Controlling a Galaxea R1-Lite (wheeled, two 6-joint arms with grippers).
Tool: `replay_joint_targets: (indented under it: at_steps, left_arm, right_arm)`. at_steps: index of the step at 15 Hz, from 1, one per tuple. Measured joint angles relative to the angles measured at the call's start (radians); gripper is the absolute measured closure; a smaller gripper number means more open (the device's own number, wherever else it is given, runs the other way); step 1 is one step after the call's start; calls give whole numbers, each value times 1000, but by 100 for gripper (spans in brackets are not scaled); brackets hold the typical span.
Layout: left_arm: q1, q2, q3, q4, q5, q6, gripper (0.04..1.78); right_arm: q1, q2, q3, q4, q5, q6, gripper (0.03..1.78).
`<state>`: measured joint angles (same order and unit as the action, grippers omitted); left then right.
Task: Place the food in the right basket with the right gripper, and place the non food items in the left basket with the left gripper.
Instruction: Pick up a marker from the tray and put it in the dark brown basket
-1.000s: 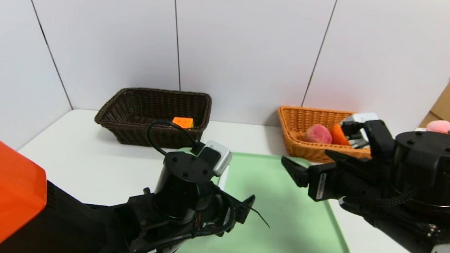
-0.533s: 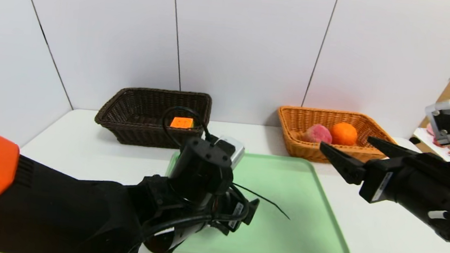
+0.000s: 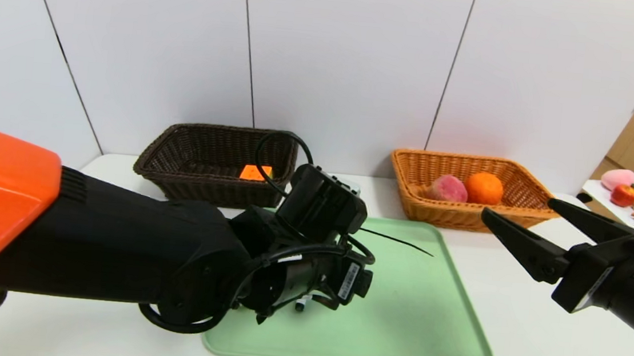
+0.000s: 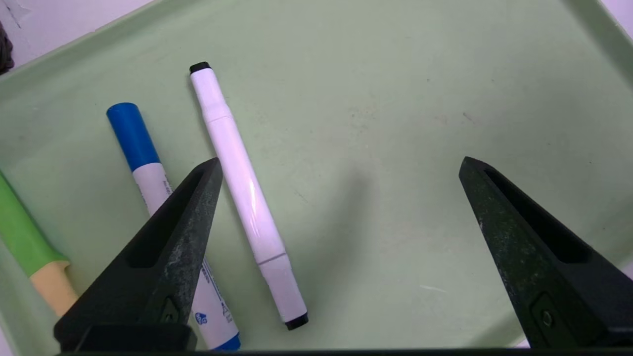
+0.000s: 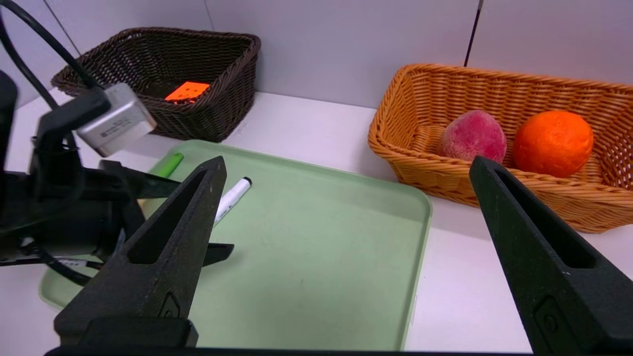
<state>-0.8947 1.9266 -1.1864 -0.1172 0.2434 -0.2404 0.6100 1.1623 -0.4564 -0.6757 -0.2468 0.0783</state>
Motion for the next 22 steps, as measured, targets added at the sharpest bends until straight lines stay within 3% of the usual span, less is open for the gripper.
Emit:
replay_joint_targets:
  at_steps: [13, 17, 20, 22]
  left_arm:
    - [40, 107, -14, -13, 3, -28, 13]
    - [40, 111, -11, -11, 3, -29, 74]
    - [40, 111, -11, -11, 3, -30, 105]
    - [40, 111, -10, -8, 3, -29, 167]
  right_arm:
    - [0, -13, 1, 0, 38, 5, 11]
    - [0, -12, 1, 0, 41, 6, 11]
    - [0, -12, 1, 0, 41, 6, 11]
    - [0, -12, 0, 0, 41, 6, 11]
